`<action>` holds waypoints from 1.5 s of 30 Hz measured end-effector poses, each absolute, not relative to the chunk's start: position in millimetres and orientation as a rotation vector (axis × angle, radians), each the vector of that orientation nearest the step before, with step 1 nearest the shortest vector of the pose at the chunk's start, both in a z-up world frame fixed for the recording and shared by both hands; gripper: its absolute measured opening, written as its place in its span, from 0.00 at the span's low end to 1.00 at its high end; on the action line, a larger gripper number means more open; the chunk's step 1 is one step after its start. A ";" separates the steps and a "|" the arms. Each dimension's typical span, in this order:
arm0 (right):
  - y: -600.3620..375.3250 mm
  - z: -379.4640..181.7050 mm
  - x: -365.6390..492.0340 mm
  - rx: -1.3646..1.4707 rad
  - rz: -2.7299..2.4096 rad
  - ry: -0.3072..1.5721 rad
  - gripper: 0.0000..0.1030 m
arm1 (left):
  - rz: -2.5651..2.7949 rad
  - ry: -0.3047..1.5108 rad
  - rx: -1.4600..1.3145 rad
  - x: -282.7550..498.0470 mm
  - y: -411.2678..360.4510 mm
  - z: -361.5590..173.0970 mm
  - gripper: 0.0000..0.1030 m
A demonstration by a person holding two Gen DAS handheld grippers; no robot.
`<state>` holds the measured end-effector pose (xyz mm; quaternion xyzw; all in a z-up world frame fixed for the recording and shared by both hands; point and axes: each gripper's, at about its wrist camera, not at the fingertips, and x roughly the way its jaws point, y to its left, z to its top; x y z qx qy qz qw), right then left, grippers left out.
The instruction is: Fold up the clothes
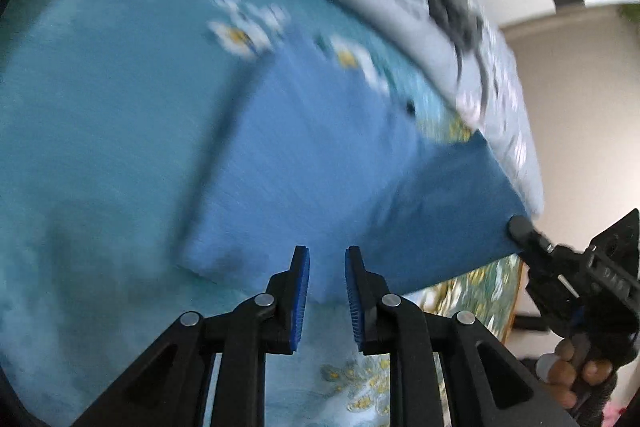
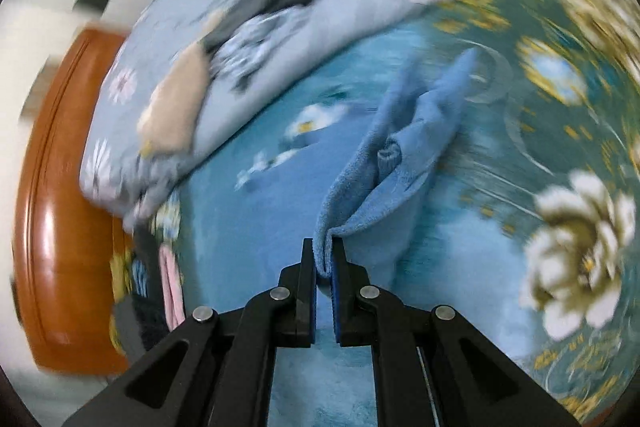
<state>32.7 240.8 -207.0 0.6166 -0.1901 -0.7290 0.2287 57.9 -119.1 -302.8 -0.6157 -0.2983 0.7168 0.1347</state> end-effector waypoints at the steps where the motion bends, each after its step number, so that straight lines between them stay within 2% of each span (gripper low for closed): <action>1: 224.1 -205.9 36.7 1.685 -1.983 -0.463 0.06 | 2.105 -0.886 -1.766 59.3 -133.0 -298.7 0.20; 4: 175.3 -206.5 49.1 1.656 -1.908 -0.294 0.06 | 2.156 -0.975 -1.738 61.3 -170.7 -295.3 0.20; 8: 123.6 -241.2 67.6 1.726 -1.808 -0.132 0.06 | 2.182 -1.066 -1.767 64.4 -209.0 -302.3 0.21; 13: 92.7 -276.0 91.7 1.799 -1.721 -0.018 0.06 | 2.182 -1.119 -1.789 70.5 -233.0 -314.6 0.22; 18: 91.1 -288.4 98.0 1.832 -1.710 0.019 0.07 | 2.153 -1.137 -1.793 66.8 -230.2 -322.4 0.27; 23: 86.0 -287.3 97.9 1.829 -1.654 0.094 0.16 | 2.117 -1.096 -1.757 53.9 -221.5 -319.1 0.32; 26: 106.2 -281.2 93.4 1.847 -1.656 0.050 0.19 | 2.082 -1.051 -1.717 38.1 -210.6 -315.4 0.35; 29: 132.0 -273.6 87.2 1.869 -1.677 -0.017 0.30 | 2.041 -0.958 -1.674 13.6 -191.0 -311.3 0.39; 35: 191.1 -275.2 69.0 1.966 -1.774 -0.157 0.31 | 1.969 -0.759 -1.618 -53.5 -136.8 -315.1 0.47; 39: 207.2 -275.2 66.2 1.987 -1.803 -0.190 0.31 | 1.926 -0.659 -1.679 -84.6 -112.2 -340.7 0.47; 42: 211.7 -274.9 64.8 1.991 -1.816 -0.215 0.31 | 1.920 -0.599 -1.710 -91.2 -104.4 -354.4 0.44; 44: 213.2 -275.9 63.9 1.993 -1.819 -0.241 0.31 | 1.938 -0.574 -1.703 -89.3 -104.2 -355.9 0.23; 45: 212.5 -277.4 64.4 1.995 -1.818 -0.251 0.31 | 1.949 -0.562 -1.700 -87.8 -104.5 -356.2 0.04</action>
